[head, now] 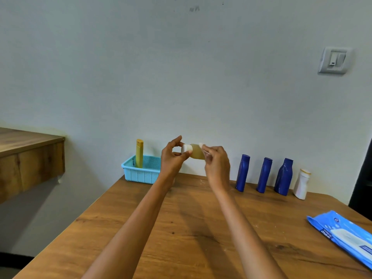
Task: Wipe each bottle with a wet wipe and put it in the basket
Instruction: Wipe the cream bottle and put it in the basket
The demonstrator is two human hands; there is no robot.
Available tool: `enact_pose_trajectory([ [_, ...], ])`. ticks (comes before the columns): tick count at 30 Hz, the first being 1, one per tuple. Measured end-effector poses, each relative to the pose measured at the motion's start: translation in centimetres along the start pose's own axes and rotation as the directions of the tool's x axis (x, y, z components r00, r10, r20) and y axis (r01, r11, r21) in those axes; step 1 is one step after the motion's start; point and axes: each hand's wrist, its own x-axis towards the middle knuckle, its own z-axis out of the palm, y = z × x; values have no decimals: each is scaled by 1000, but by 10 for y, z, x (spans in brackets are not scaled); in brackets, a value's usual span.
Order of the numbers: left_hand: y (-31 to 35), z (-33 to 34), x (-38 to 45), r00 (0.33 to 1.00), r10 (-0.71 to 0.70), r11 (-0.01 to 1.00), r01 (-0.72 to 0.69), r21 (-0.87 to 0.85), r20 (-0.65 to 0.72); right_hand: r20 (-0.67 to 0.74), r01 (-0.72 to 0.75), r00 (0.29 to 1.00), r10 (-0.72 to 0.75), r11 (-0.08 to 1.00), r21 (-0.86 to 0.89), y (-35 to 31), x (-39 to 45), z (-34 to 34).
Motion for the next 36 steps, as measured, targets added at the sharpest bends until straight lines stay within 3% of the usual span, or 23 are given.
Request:
enact_pose_trajectory([
  [5, 3, 8, -4, 999, -11, 1000, 10, 25, 38, -77, -142, 987, 143, 990, 16, 21, 6, -11],
  [12, -6, 11, -4, 996, -74, 997, 73, -17, -55, -20, 23, 1000, -23, 1000, 1, -12, -5, 8],
  [16, -3, 8, -4, 967, -233, 952, 206, -228, -98, 25, 121, 992, -122, 992, 20, -17, -10, 18],
  [19, 0, 10, -3, 952, -300, 910, 265, -319, -65, -12, 68, 998, -68, 997, 25, -2, -6, 7],
  [24, 1, 20, -6, 938, -348, 885, 326, -332, -7, -70, -90, 994, 89, 996, -11, 22, 7, -6],
  [31, -2, 16, -3, 892, -452, 800, 400, -448, -12, 23, 60, 998, -60, 998, -16, -10, -7, 11],
  [34, -3, 9, 1, 869, -494, 770, 419, -482, -34, 90, 89, 991, -96, 992, 84, -21, -9, 19],
  [36, -4, 6, 2, 857, -512, 761, 426, -489, -50, 34, 79, 996, -85, 986, 146, -20, -7, 17],
])
